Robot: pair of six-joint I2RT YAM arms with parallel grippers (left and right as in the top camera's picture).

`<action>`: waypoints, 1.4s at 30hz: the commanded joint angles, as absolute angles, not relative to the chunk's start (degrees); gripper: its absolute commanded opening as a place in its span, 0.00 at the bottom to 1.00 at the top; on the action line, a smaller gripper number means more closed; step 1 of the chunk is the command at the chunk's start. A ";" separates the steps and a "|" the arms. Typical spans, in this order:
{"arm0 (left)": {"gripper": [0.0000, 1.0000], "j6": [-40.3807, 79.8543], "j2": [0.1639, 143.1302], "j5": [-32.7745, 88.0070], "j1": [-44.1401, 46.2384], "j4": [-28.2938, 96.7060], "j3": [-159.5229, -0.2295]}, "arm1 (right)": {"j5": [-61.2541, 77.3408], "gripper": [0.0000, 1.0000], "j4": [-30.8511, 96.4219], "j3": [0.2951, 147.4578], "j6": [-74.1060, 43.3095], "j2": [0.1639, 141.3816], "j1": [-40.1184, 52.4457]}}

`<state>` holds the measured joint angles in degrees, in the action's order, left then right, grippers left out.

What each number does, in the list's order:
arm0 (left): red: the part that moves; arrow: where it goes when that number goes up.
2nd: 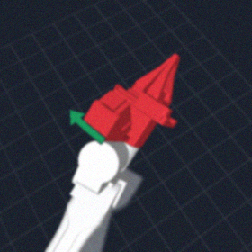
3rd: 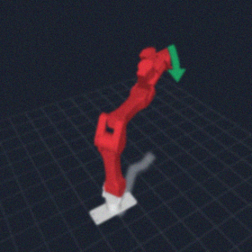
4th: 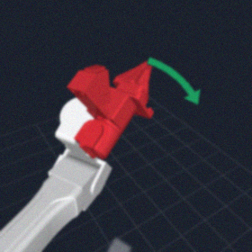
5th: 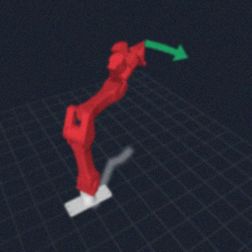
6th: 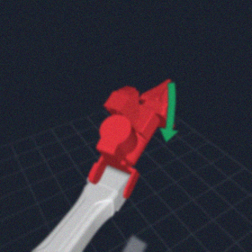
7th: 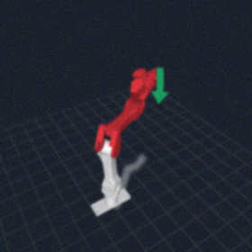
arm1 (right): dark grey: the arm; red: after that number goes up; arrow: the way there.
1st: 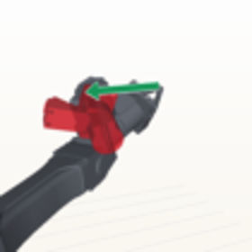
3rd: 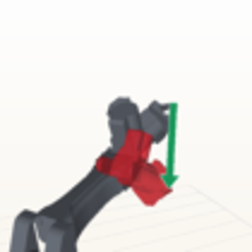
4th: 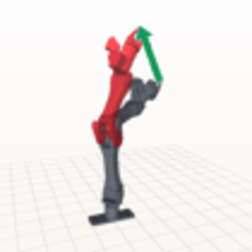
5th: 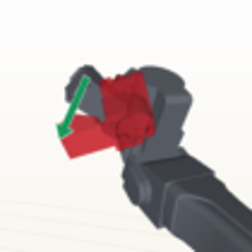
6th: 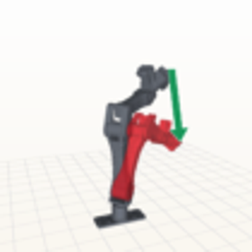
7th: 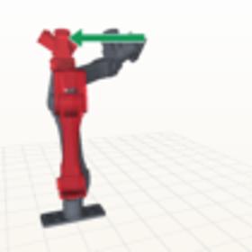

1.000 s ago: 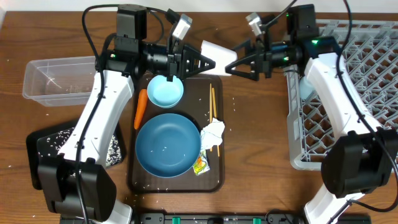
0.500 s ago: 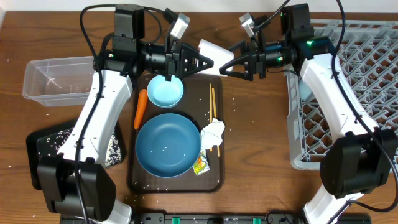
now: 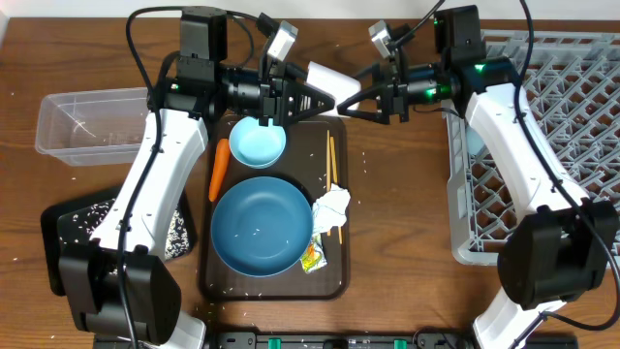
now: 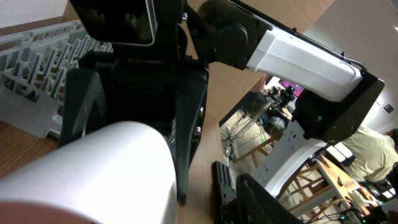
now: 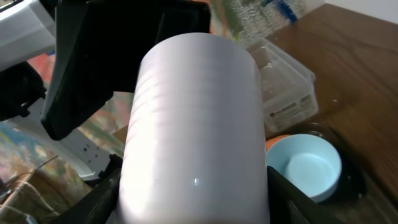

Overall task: Sort waste into correct bins and load items into the dishwasher rack
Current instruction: 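Grasp the pink cup with the right gripper and release the left, then carry the cup right over the rack and lower it upside down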

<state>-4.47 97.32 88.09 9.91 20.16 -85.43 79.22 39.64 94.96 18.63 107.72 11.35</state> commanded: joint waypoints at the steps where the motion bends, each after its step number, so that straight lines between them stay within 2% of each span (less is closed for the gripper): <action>1: 0.41 -4.80 97.43 88.90 9.93 20.03 -86.21 | 77.32 0.39 39.64 94.78 18.44 107.26 9.54; 14: 0.41 -4.80 97.43 87.13 9.93 20.29 -86.21 | 84.60 0.37 40.21 94.78 17.98 107.24 2.68; 19: 0.41 -4.80 97.43 84.20 9.93 20.47 -86.21 | 83.07 0.35 41.87 94.78 16.84 107.24 -0.89; 22: 0.41 -4.78 97.43 81.62 9.93 20.64 -86.21 | 76.47 0.36 43.11 94.80 14.04 107.11 -2.46; 29: 0.41 -4.80 97.43 73.71 9.93 22.65 -86.19 | 51.42 0.39 47.22 94.83 8.56 103.85 -2.98; 36: 0.41 -4.82 97.43 59.66 9.93 30.24 -86.11 | 34.17 0.41 51.33 96.36 1.69 97.65 -4.86; 42: 0.41 -4.82 97.43 54.43 9.93 33.50 -86.08 | 21.30 0.42 59.18 99.57 -0.86 94.32 -5.82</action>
<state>-4.49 97.34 59.37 9.91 33.04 -85.43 31.14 57.45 97.32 2.02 95.96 -4.93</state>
